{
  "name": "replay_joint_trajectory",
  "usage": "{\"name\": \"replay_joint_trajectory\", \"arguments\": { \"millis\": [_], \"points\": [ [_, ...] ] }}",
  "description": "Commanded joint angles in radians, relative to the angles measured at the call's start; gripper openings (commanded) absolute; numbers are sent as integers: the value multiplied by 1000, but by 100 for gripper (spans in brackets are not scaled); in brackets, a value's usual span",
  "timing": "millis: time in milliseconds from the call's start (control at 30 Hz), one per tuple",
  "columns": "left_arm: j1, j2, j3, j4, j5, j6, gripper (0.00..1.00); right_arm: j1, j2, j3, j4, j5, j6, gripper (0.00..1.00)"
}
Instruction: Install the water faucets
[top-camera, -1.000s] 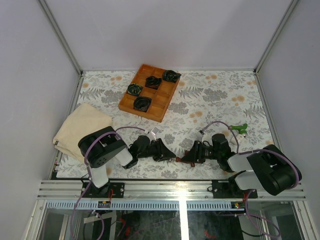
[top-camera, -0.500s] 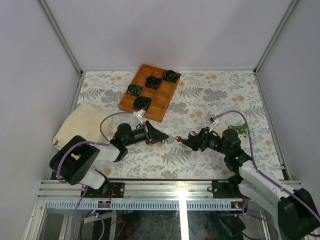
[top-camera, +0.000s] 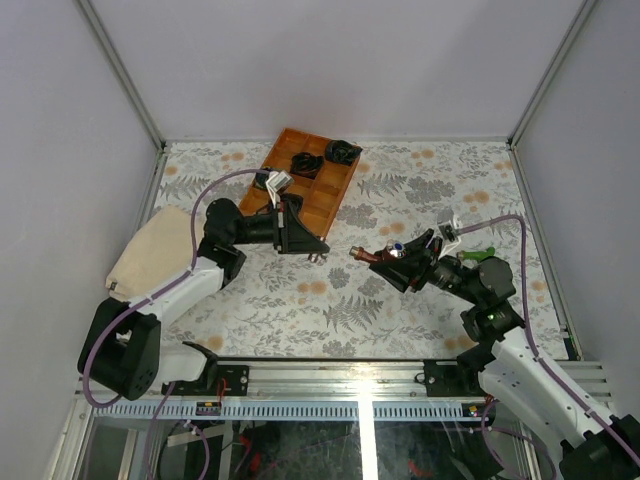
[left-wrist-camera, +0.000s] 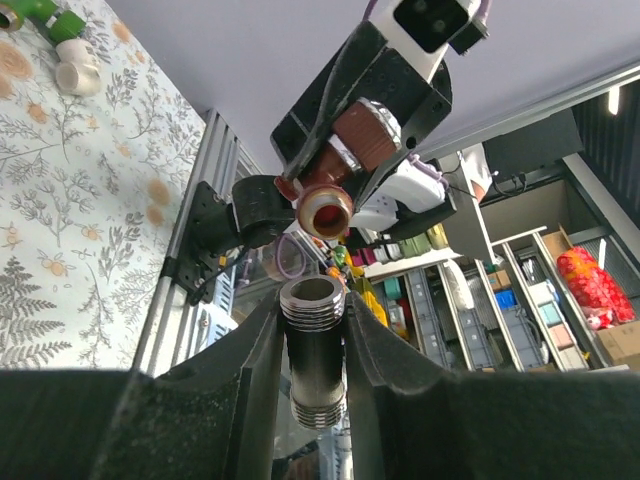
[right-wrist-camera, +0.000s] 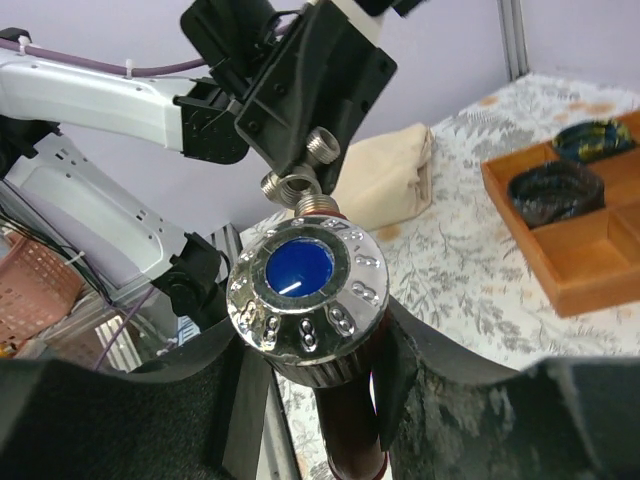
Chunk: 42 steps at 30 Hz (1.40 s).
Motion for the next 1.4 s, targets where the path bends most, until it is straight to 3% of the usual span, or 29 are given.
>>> {"name": "replay_joint_trajectory", "arguments": {
  "millis": [0,533,867,1100,1367],
  "points": [
    [4,-10,91,-161,68,26,0,6,2,61,92,-41,-72,0],
    [-28,34,150,-211,-10,20,0,20,63,82,183,-39,-36,0],
    [-29,28,137,-211,-53,18,0,59,85,90,131,-7,-75,0],
    [-28,17,127,-212,-65,9,0,189,94,140,-9,109,-221,0],
    [-28,4,112,-192,-63,-7,0,202,83,122,18,161,-230,0]
  ]
}}
